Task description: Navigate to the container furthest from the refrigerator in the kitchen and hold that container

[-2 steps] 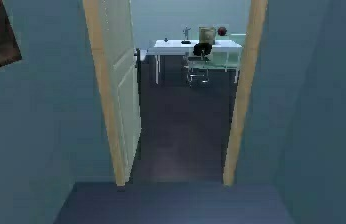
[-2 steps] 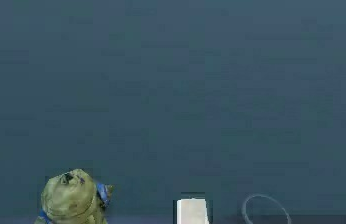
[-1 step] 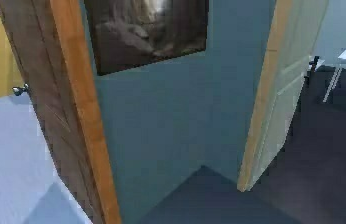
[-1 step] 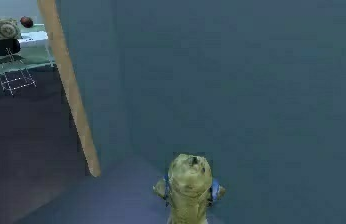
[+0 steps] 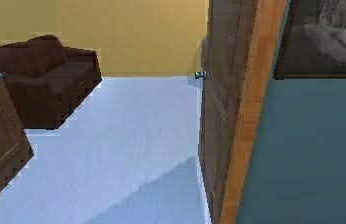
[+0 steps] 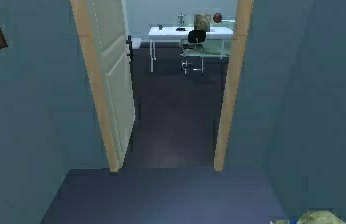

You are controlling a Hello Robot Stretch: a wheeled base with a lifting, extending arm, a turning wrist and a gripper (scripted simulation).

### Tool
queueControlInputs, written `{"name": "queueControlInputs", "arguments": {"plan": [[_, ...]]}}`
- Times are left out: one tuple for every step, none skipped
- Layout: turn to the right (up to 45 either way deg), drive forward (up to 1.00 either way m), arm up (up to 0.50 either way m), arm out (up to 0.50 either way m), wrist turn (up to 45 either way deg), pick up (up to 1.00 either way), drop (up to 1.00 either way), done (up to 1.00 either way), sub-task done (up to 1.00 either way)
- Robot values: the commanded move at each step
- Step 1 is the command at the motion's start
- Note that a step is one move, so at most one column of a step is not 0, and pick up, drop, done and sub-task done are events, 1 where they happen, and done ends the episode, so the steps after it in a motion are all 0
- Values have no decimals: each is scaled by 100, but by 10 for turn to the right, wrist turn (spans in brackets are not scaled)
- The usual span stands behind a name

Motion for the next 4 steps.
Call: {"name": "queueControlInputs", "arguments": {"plan": [[0, 5, 0, 0, 0, 0, 0, 0, 0], [-300, 0, 0, 0, 0, 0, 0, 0, 0], [0, 60, 0, 0, 0, 0, 0, 0, 0], [270, 0, 0, 0, 0, 0, 0, 0, 0]]}}
